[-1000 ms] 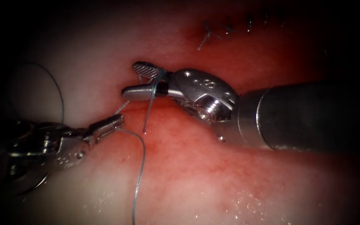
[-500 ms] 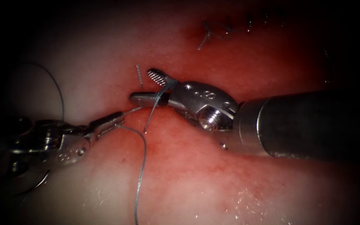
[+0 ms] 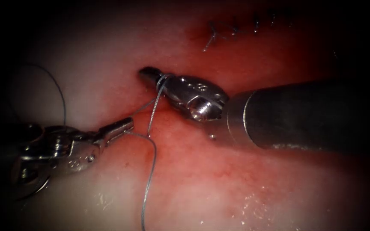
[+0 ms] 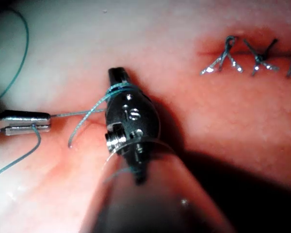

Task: Wound Closure

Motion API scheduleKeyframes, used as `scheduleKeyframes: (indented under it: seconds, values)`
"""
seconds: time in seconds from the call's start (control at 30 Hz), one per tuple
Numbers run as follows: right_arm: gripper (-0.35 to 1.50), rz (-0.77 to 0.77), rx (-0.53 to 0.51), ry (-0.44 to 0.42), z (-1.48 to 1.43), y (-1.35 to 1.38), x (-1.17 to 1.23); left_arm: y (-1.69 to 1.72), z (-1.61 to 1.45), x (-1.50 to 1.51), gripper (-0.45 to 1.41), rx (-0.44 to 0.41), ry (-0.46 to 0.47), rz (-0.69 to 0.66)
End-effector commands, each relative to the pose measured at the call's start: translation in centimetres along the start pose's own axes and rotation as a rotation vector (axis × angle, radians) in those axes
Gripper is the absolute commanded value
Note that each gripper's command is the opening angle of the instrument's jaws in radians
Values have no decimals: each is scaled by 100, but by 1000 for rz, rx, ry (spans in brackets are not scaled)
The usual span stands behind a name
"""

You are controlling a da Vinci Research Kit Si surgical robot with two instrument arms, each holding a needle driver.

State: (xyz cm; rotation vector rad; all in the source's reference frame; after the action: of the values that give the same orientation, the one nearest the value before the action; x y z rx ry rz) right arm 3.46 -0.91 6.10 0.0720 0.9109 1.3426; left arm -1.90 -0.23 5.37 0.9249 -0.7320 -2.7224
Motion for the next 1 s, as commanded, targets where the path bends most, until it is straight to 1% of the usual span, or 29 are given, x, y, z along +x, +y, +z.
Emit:
scheduleKeyframes:
  seconds: [0.03, 0.13, 0.23, 0.27, 0.37, 0.4, 0.47, 0.53, 0.7, 0.87, 1.0]
  values:
    - [-35, 18, -9, 1, 2, -10, -4, 1, 5, 0, -45, -1, 1, 1]
    - [-35, 21, -7, 0, -4, -15, -4, -6, 1, -6, -45, -7, 7, -2]
    - [-35, -3, -5, 10, -9, -20, -4, -22, -4, -16, -45, -20, 16, -12]
    - [-35, -38, -1, 25, -15, -24, -3, -36, -7, -24, -45, -30, 19, -21]
    - [-35, -62, 8, 55, -26, -29, -1, -57, -8, -37, -45, -43, 19, -34]
    - [-35, -76, 11, 78, -33, -32, 0, -71, -6, -46, -45, -50, 20, -42]
    - [-35, -88, 13, 91, -38, -35, 1, -81, -3, -54, -45, -54, 16, -47]
    - [-35, -100, 17, 109, -44, -40, 0, -89, 2, -62, -45, -59, 17, -49]
    - [-35, -145, 31, 117, -57, -58, -7, -101, 17, -83, -45, -82, 9, -48]
    - [-35, -171, 48, 119, -67, -72, -14, -116, 22, -93, -45, -88, 11, -67]
    - [-35, -201, 45, 122, -75, -81, -20, -136, 23, -97, -45, -86, 14, -88]
